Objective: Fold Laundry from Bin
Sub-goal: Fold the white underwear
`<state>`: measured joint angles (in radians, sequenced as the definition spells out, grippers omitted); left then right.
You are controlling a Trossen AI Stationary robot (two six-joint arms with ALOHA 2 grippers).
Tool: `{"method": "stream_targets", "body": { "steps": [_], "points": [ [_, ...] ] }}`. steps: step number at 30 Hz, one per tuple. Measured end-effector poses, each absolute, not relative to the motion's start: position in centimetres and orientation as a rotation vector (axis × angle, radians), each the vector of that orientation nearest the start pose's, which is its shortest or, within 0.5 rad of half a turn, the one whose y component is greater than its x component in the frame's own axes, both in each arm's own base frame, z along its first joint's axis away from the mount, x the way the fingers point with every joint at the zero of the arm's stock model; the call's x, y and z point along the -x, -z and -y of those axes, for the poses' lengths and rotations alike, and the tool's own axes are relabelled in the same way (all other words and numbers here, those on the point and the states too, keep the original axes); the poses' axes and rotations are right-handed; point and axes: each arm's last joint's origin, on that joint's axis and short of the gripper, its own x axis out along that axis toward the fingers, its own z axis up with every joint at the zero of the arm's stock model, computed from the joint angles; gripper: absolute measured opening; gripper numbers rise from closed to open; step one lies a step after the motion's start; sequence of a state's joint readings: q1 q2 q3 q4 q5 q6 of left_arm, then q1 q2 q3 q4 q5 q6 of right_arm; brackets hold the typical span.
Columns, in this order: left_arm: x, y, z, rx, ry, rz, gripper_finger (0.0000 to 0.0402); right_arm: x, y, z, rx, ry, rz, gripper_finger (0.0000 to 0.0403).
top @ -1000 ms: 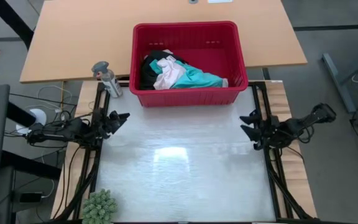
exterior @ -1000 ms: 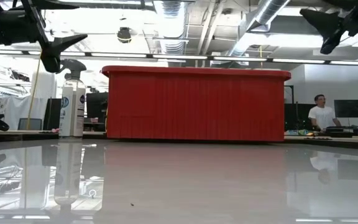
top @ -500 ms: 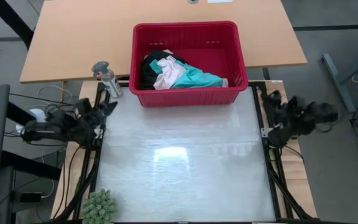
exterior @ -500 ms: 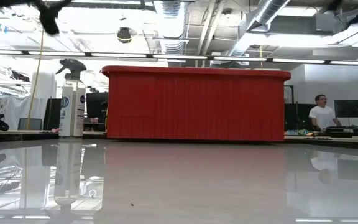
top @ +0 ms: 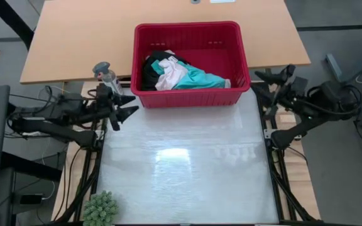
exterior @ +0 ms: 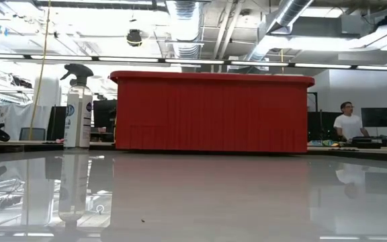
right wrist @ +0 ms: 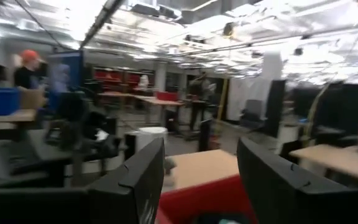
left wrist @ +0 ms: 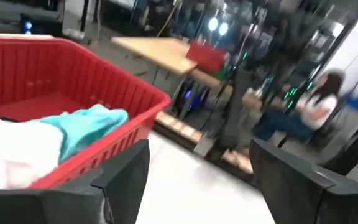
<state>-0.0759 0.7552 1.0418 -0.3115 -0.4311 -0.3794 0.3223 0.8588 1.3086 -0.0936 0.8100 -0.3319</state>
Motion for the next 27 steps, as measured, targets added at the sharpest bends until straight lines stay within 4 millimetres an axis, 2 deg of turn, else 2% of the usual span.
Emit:
{"method": "stream_targets", "body": {
  "steps": [2, 5, 9, 14, 16, 19, 23, 27],
  "points": [
    [-13.9, -42.3, -0.2, 0.313, -0.361, 0.008, 0.0265, -13.7, -50.1, -1.4, 0.152, 0.594, 0.204, 0.0223],
    [-13.1, -44.1, -0.3, 0.246, -0.368, 0.007, 0.0265, -16.1, -49.9, 0.3, 0.165, 0.670, 0.181, 0.0223],
    [-10.9, -45.9, -0.7, 0.248, -0.382, 0.091, 0.0265, -19.4, -48.8, 4.6, 0.044, 0.581, 0.205, 0.0223],
    [-8.9, -46.0, -1.0, 0.249, -0.412, 0.113, 0.0265, -24.7, -46.0, 11.2, -0.118, 0.481, 0.174, 0.0223],
    [-8.9, -45.8, -1.1, 0.228, -0.425, 0.090, 0.0265, -27.1, -45.5, 13.3, -0.144, 0.442, 0.176, 0.0223],
    [-9.0, -45.6, -1.3, 0.211, -0.449, 0.070, 0.0265, -30.1, -45.7, 15.6, -0.130, 0.442, 0.148, 0.0223],
    [-8.9, -45.4, -1.5, 0.205, -0.481, 0.049, 0.0265, -33.9, -44.6, 19.1, -0.119, 0.484, -0.007, 0.0223],
    [-8.9, -45.2, -1.7, 0.231, -0.508, 0.043, 0.0265, -37.2, -42.2, 22.5, -0.095, 0.526, -0.181, 0.0223]
  ]
}}
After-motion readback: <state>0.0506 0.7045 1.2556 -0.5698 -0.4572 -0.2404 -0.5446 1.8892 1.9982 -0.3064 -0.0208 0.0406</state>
